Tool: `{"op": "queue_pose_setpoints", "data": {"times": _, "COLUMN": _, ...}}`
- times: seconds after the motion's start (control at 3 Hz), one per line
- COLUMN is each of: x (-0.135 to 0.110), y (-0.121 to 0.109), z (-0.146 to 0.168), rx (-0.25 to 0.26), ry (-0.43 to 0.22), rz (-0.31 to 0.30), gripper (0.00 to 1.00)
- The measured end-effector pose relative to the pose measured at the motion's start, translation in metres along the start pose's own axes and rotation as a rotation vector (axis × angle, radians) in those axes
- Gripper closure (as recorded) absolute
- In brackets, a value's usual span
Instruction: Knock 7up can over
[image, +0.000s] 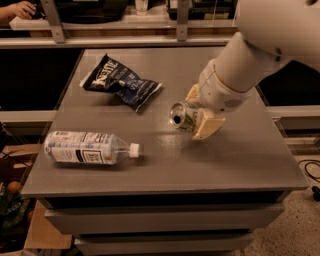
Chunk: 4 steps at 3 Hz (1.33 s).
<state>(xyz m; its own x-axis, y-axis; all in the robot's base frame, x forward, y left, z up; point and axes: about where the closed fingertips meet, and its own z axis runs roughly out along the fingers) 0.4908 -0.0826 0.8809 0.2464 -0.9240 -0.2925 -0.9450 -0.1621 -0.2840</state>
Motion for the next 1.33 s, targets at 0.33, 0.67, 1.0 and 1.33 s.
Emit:
{"op": "queue_pose_setpoints", "data": {"times": 0.33, "x": -0.001, "y": 0.004, "z": 0.019, "rx": -0.042, "ry": 0.115, "rz": -0.048, "gripper": 1.0}}
{"op": "queue_pose_setpoints", "data": {"times": 0.67, "x": -0.001, "y": 0.007, "z": 0.033, "rx": -0.08, "ry": 0.174, "rz": -0.068, "gripper": 0.82}}
{"op": "queue_pose_setpoints", "data": {"times": 1.0, "x": 0.002, "y": 0.009, "z": 0.042, "rx": -0.113, "ry": 0.214, "rz": -0.075, "gripper": 0.57}}
{"op": "queue_pose_setpoints", "data": {"times": 1.33, "x": 0.004, "y": 0.011, "z": 0.047, "rx": -0.133, "ry": 0.23, "rz": -0.077, "gripper": 0.36}}
